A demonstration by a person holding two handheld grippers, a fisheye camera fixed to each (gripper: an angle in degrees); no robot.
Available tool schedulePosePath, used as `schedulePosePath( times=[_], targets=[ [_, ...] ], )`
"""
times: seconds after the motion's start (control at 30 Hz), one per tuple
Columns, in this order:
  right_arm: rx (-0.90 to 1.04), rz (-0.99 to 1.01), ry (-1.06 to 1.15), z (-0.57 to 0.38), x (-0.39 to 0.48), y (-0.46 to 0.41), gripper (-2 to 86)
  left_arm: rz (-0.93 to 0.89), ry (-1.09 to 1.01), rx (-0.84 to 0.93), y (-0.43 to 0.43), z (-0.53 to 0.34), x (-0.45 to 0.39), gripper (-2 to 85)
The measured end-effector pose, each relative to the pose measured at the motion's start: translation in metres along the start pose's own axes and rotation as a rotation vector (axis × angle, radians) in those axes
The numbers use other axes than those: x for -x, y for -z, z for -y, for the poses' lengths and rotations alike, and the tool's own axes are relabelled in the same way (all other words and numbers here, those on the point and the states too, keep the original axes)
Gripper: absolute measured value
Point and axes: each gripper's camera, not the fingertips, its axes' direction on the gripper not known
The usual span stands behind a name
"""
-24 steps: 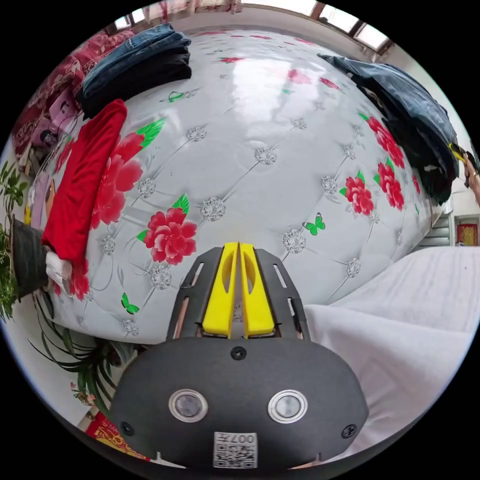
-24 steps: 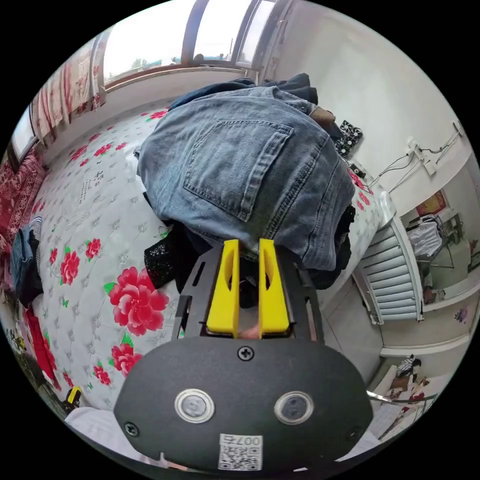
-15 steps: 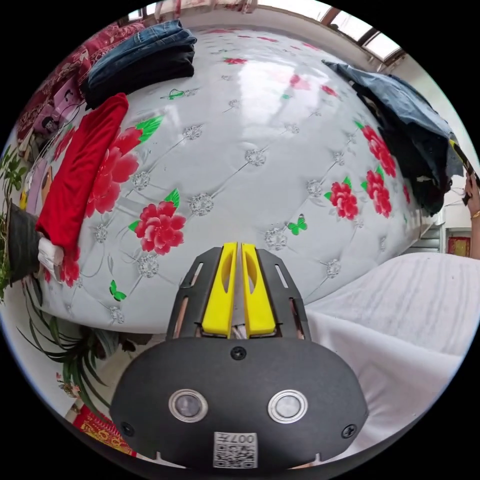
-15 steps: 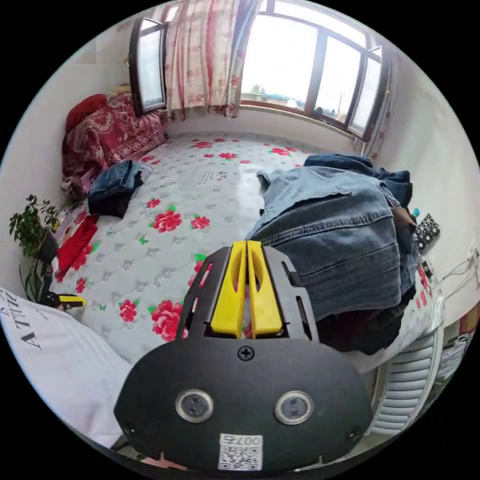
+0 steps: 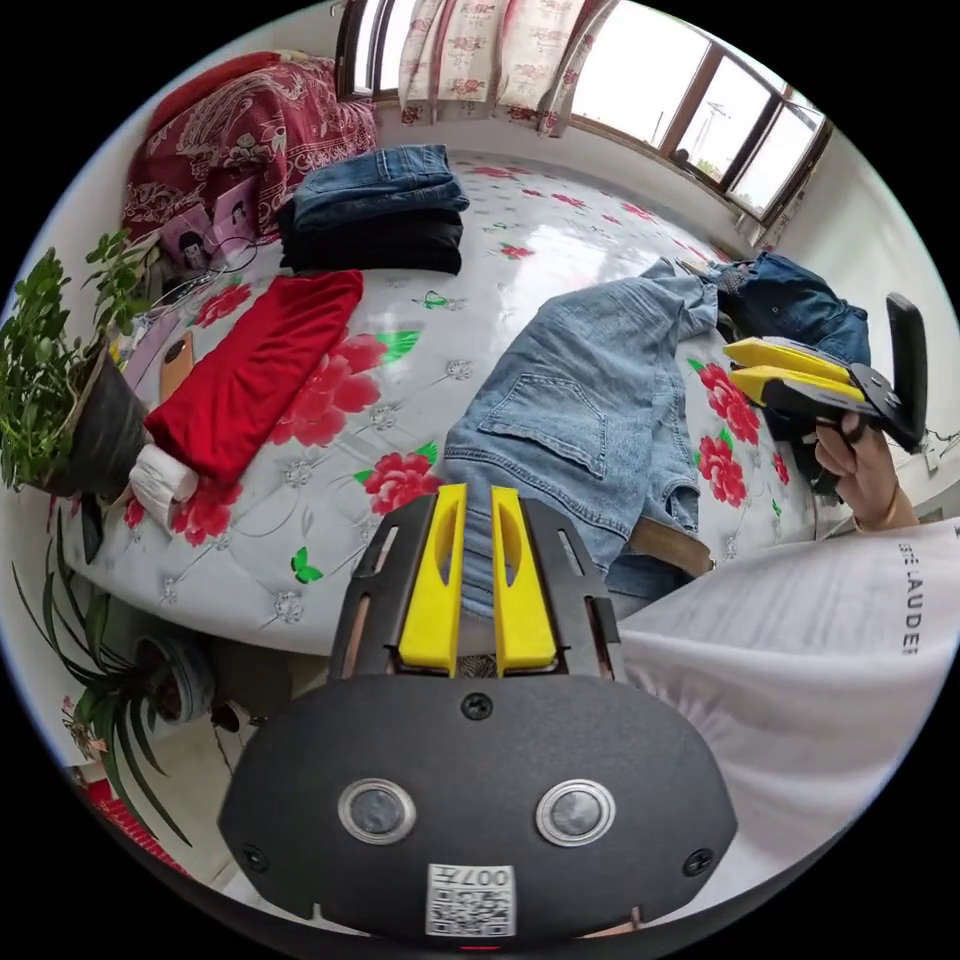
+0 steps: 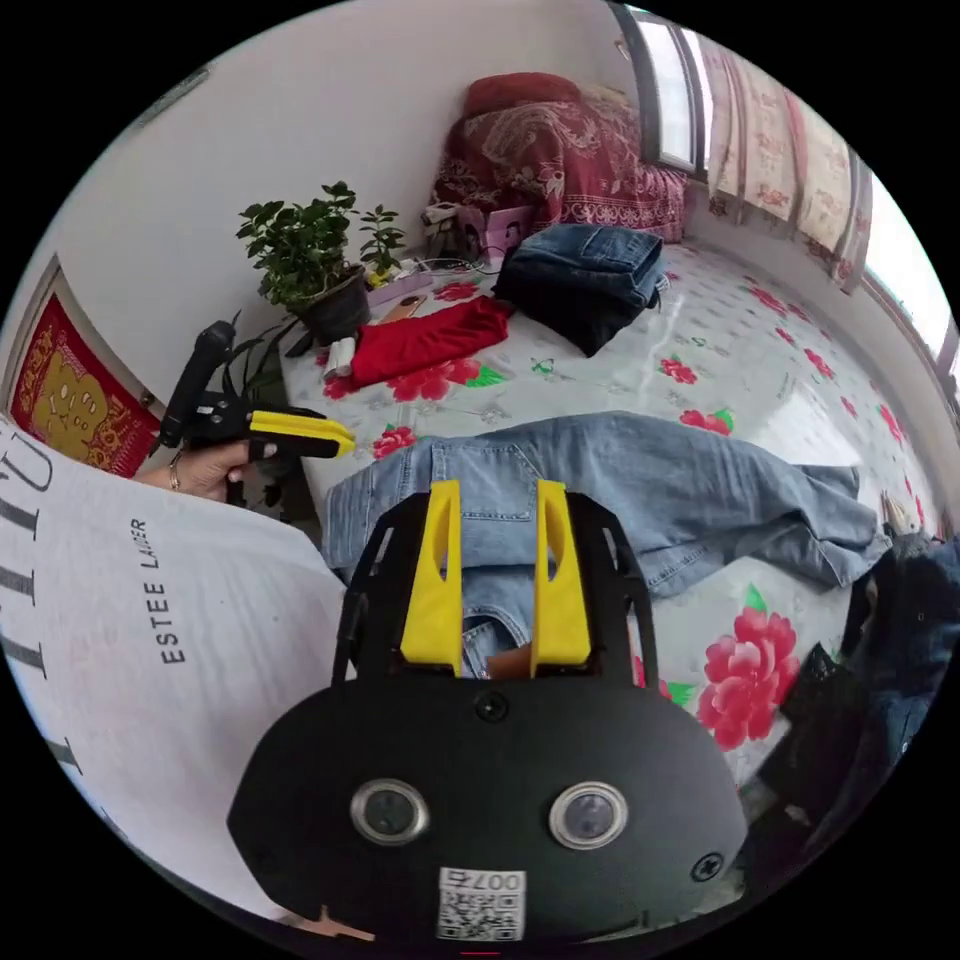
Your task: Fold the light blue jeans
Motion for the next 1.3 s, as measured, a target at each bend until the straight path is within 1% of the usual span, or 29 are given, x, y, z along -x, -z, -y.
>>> schedulePosePath(
  times=[0.07,0.1,0.17,0.27,0.3,0.33,0.37,0.47,0.53,0.57,0.6,0.63,0.67,0.7,0.77,0.8,0.83,0.9,0.93,0.97,1.0,1.03,1.07,1.1,1.13,1.17,1.2,1.23,1.3],
  targets=[
    [-0.004,-0.047,-0.228,-0.03,-0.052,0.009,8.6,-0.008,-0.02,-0.001,0.006,-0.009,0.003,6.0],
    [-0.003,-0.04,-0.291,-0.04,-0.065,0.01,8.9,-0.026,-0.055,-0.003,0.008,-0.012,0.0,6.4],
    [-0.001,-0.002,-0.511,-0.085,-0.108,0.013,10.1,-0.063,-0.118,-0.003,0.008,-0.01,-0.013,7.1],
    [0.029,0.017,-0.662,-0.131,-0.132,0.007,10.7,-0.15,-0.302,-0.002,-0.003,0.004,-0.056,8.3],
    [0.042,0.02,-0.676,-0.137,-0.134,0.004,10.8,-0.186,-0.389,0.017,-0.013,0.011,-0.077,9.1],
    [0.067,0.04,-0.697,-0.145,-0.136,-0.003,10.8,-0.198,-0.434,0.032,-0.019,0.015,-0.088,9.6],
    [0.08,0.067,-0.703,-0.148,-0.138,-0.011,10.8,-0.196,-0.522,0.078,-0.036,0.021,-0.107,10.6],
    [0.096,0.128,-0.681,-0.139,-0.139,-0.031,10.4,-0.046,-0.706,0.279,-0.093,0.029,-0.136,10.3],
    [0.139,0.148,-0.657,-0.128,-0.14,-0.048,10.0,-0.076,-0.747,0.314,-0.106,0.031,-0.136,7.2],
    [0.192,0.154,-0.635,-0.119,-0.141,-0.062,9.7,-0.111,-0.733,0.344,-0.104,0.038,-0.131,4.4],
    [0.219,0.154,-0.626,-0.116,-0.142,-0.068,9.5,-0.138,-0.684,0.334,-0.095,0.046,-0.12,1.6],
    [0.273,0.149,-0.611,-0.11,-0.143,-0.081,9.0,-0.171,-0.669,0.326,-0.09,0.049,-0.113,1.1],
    [0.292,0.072,-0.595,-0.105,-0.143,-0.083,8.0,-0.259,-0.628,0.313,-0.077,0.058,-0.095,0.3],
    [0.297,0.053,-0.568,-0.102,-0.143,-0.083,7.3,-0.338,-0.565,0.284,-0.062,0.069,-0.072,0.0],
    [0.346,0.054,-0.49,-0.093,-0.142,-0.089,4.8,-0.438,-0.448,0.213,-0.034,0.09,-0.028,-0.4],
    [0.352,0.06,-0.467,-0.09,-0.141,-0.088,4.2,-0.478,-0.365,0.151,-0.014,0.106,0.006,-0.5],
    [0.345,0.082,-0.418,-0.082,-0.136,-0.085,3.0,-0.484,-0.326,0.113,-0.002,0.115,0.023,-0.5],
    [0.266,0.213,-0.326,-0.065,-0.12,-0.071,1.9,-0.404,-0.224,-0.021,0.045,0.153,0.089,-0.6],
    [0.206,0.281,-0.257,-0.048,-0.104,-0.059,1.6,-0.376,-0.206,-0.05,0.057,0.164,0.104,-0.6],
    [0.153,0.331,-0.149,-0.029,-0.084,-0.046,1.3,-0.308,-0.173,-0.099,0.079,0.188,0.13,-0.5],
    [0.131,0.36,-0.091,-0.019,-0.073,-0.041,1.3,-0.231,-0.132,-0.155,0.1,0.211,0.153,-0.2],
    [0.09,0.413,0.012,0.001,-0.052,-0.031,1.3,-0.194,-0.102,-0.186,0.109,0.223,0.164,-0.1],
    [0.057,0.453,0.099,0.018,-0.033,-0.024,1.4,-0.136,-0.01,-0.238,0.124,0.243,0.185,0.5],
    [0.057,0.458,0.134,0.026,-0.026,-0.022,1.6,-0.084,0.055,-0.271,0.133,0.262,0.201,1.3],
    [0.094,0.459,0.202,0.038,-0.014,-0.024,2.0,-0.051,0.066,-0.274,0.134,0.27,0.205,2.0],
    [0.146,0.446,0.247,0.044,-0.011,-0.029,2.5,0.028,0.093,-0.256,0.131,0.284,0.212,3.1],
    [0.165,0.43,0.251,0.044,-0.013,-0.031,2.7,0.105,0.124,-0.217,0.122,0.291,0.218,4.0],
    [0.187,0.39,0.222,0.039,-0.025,-0.034,3.1,0.135,0.138,-0.194,0.117,0.293,0.221,4.1],
    [0.182,0.343,0.094,0.022,-0.062,-0.034,3.6,0.193,0.2,-0.165,0.097,0.273,0.237,4.0]
  ],
)
